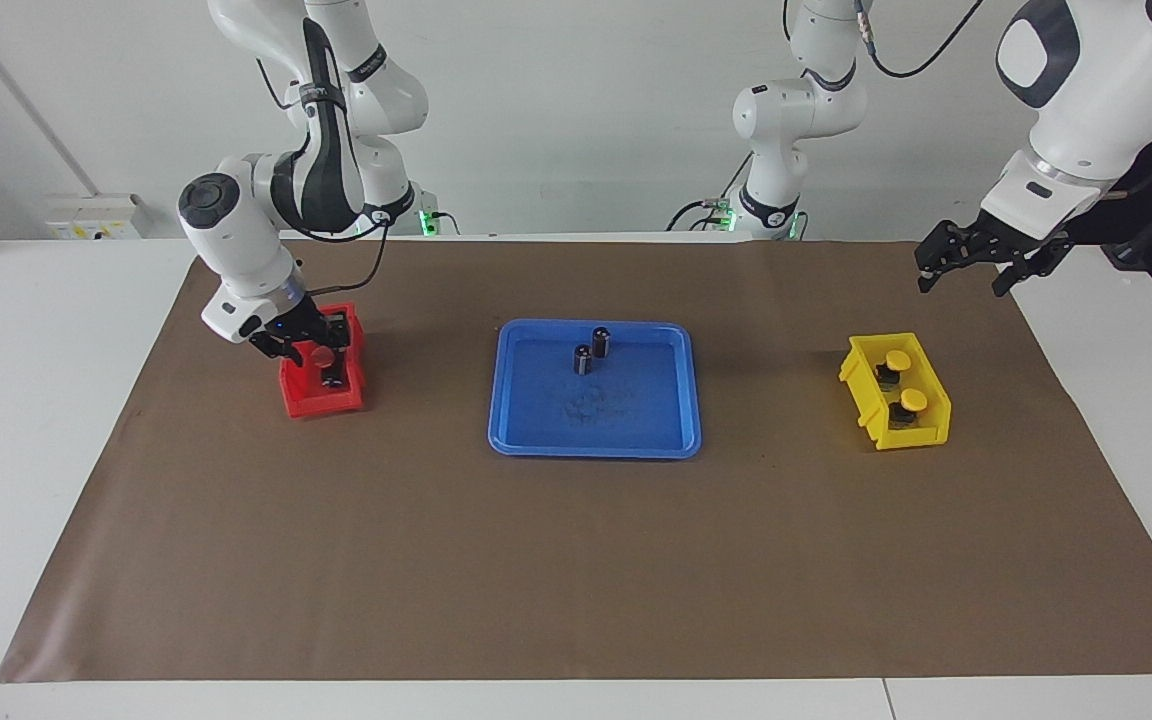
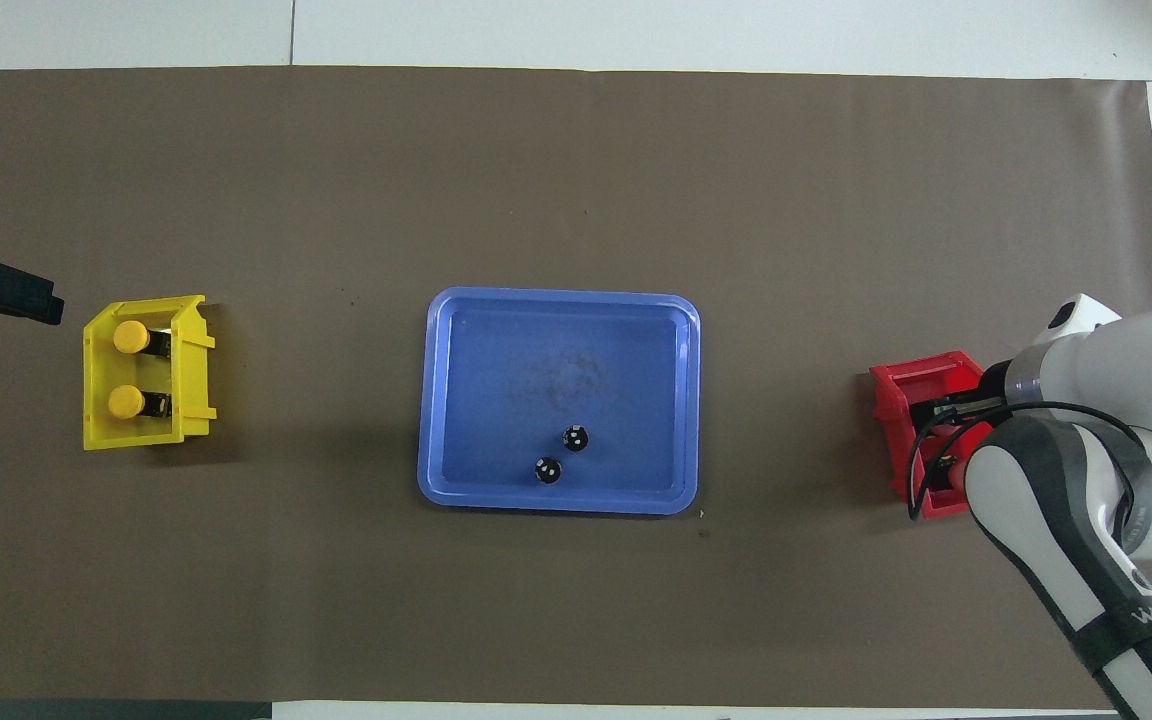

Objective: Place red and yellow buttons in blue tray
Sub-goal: 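Grasp a red button in the red bin with the right gripper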

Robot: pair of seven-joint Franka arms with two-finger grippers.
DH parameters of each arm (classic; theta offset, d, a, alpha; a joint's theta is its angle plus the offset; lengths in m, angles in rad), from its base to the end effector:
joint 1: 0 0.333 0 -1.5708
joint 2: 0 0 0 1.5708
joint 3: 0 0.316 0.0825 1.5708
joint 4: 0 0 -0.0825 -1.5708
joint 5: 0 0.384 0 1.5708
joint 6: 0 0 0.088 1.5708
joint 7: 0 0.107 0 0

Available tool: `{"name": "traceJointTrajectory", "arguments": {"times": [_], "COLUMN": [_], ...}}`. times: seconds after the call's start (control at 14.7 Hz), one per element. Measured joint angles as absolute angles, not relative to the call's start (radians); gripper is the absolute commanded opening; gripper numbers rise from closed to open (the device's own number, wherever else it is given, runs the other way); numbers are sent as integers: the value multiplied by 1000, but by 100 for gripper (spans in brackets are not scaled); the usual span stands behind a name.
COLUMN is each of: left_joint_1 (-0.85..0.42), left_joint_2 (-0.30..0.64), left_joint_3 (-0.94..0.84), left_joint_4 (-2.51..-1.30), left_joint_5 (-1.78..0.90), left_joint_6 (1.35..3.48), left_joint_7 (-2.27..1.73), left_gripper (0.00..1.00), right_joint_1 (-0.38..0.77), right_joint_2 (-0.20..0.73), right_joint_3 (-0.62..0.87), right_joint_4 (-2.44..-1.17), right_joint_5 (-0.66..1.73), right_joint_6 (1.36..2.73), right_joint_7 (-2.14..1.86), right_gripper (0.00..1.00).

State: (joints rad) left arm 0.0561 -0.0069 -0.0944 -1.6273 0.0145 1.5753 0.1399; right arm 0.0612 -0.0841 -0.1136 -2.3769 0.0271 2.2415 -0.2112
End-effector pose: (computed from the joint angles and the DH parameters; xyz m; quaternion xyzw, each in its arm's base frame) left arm 0.5507 -0.0197 0.6021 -0.9957 0.0891 0.0229 0.0064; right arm 0.4802 -0.0244 0.3513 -0.9970 -0.0709 0.0237 0.0184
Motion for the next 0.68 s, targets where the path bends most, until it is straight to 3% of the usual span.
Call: {"name": "traceJointTrajectory", "arguments": {"times": [0.2, 0.68], "left_joint_1": [56, 56], "left_joint_2": [-14, -24], "left_joint_3": [-94, -94], "left_joint_4": [-1641, -1662], "left_joint_5": [14, 14], "left_joint_6": [1577, 1587], "left_joint_7": [140, 140], "left_gripper": [100, 100], "right_joint_1": [61, 53], "right_joint_2": [-84, -86], "right_joint_3": [-114, -114], "right_joint_4": [-2387, -2394], "right_joint_5": [27, 27], "right_joint_6": [2249, 2260], "right_joint_7": [-217, -228], "right_gripper": [62, 30]}}
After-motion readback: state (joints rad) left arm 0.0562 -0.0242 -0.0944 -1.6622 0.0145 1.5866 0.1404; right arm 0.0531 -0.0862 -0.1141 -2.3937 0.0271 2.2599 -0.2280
